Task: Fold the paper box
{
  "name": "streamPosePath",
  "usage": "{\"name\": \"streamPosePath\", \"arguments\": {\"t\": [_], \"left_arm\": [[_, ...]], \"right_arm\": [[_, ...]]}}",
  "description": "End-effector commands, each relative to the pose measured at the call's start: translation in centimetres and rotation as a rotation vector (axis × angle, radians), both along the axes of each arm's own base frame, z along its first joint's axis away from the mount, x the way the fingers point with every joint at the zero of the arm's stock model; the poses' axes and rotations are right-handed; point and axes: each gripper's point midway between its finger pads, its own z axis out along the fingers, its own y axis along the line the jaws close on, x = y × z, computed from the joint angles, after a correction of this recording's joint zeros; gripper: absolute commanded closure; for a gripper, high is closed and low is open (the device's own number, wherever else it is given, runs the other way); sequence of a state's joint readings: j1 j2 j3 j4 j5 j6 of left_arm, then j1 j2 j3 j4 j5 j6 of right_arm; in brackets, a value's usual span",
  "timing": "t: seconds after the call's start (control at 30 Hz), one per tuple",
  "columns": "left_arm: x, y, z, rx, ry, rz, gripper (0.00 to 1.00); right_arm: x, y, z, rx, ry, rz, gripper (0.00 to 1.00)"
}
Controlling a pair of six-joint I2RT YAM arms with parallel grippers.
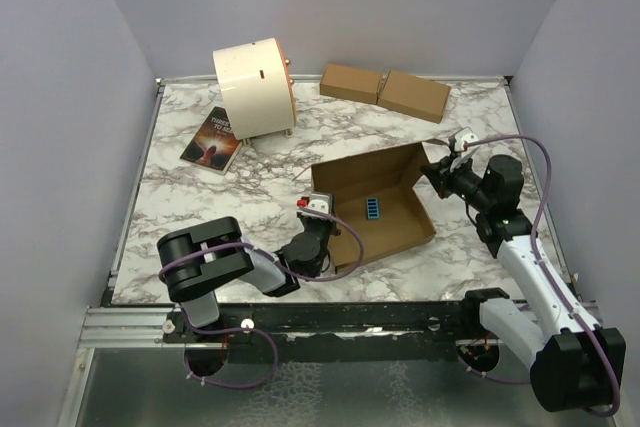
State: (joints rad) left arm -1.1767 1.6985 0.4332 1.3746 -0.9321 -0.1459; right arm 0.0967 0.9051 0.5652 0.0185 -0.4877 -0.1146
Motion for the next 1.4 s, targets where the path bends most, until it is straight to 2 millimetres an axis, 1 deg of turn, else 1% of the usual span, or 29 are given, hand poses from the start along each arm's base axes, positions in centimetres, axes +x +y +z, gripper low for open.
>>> {"name": "streamPosePath", "arguments": {"t": [0.0, 0.23, 0.33, 0.37, 0.4, 0.47, 0.57, 0.63, 0.73, 0.8, 0.93, 1.03, 1.17, 1.27, 1.37], "left_arm": [[0.0, -0.3, 0.8, 0.057, -0.057, -0.008, 0.92], [0.2, -0.6, 1.0, 0.075, -0.083, -0.013, 0.92], [-0.1, -0.7, 1.7, 0.052, -0.087, -0.038, 0.92], [-0.2, -0.9, 1.8, 0.053, -0.084, -0.054, 0.91], [-0.4, -1.0, 2.5, 0.041, -0.085, -0.071, 0.88], [-0.9, -1.4, 3.2, 0.031, -0.073, -0.12, 0.81], [-2.0, -1.9, 3.4, 0.033, -0.033, -0.205, 0.62], [-2.7, -1.7, 3.3, 0.021, 0.005, -0.237, 0.51], [-3.5, -1.1, 2.9, 0.025, 0.075, -0.255, 0.42], [-3.9, -0.5, 2.8, 0.028, 0.123, -0.249, 0.39], [-4.4, 1.2, 2.1, 0.042, 0.236, -0.2, 0.37], [-4.9, 2.3, 1.9, 0.045, 0.293, -0.173, 0.37], [-6.1, 3.3, 2.9, 0.046, 0.321, -0.212, 0.38], [-7.2, 4.4, 3.9, 0.003, 0.328, -0.25, 0.39], [-8.4, 6.2, 3.6, -0.089, 0.396, -0.23, 0.4]], "right_arm": [[-3.1, 1.6, -5.7, 0.04, 0.224, 0.083, 0.99], [-2.7, 1.5, -5.7, 0.032, 0.199, 0.08, 0.99], [-2.4, 1.2, -5.5, 0.018, 0.17, 0.07, 0.99], [-2.2, 1.1, -5.5, 0.015, 0.161, 0.065, 0.99], [-2.1, 1.0, -5.4, 0.011, 0.15, 0.059, 0.99], [-1.8, 0.8, -5.3, 0.005, 0.128, 0.046, 0.99], [-1.2, 0.4, -5.1, -0.006, 0.103, 0.017, 0.99], [-0.8, 0.1, -5.0, -0.008, 0.094, -0.003, 0.99], [-0.3, -0.2, -4.7, -0.009, 0.076, -0.028, 0.99], [0.1, -0.5, -4.5, -0.009, 0.061, -0.049, 0.99], [0.7, -0.6, -4.0, 0.004, 0.035, -0.067, 0.99], [0.9, -0.6, -4.0, 0.011, 0.037, -0.072, 0.99], [0.9, -0.7, -4.0, 0.009, 0.037, -0.076, 0.99], [1.0, -0.7, -4.0, 0.011, 0.035, -0.078, 0.99], [1.0, -0.7, -4.1, 0.013, 0.04, -0.081, 0.99]]}}
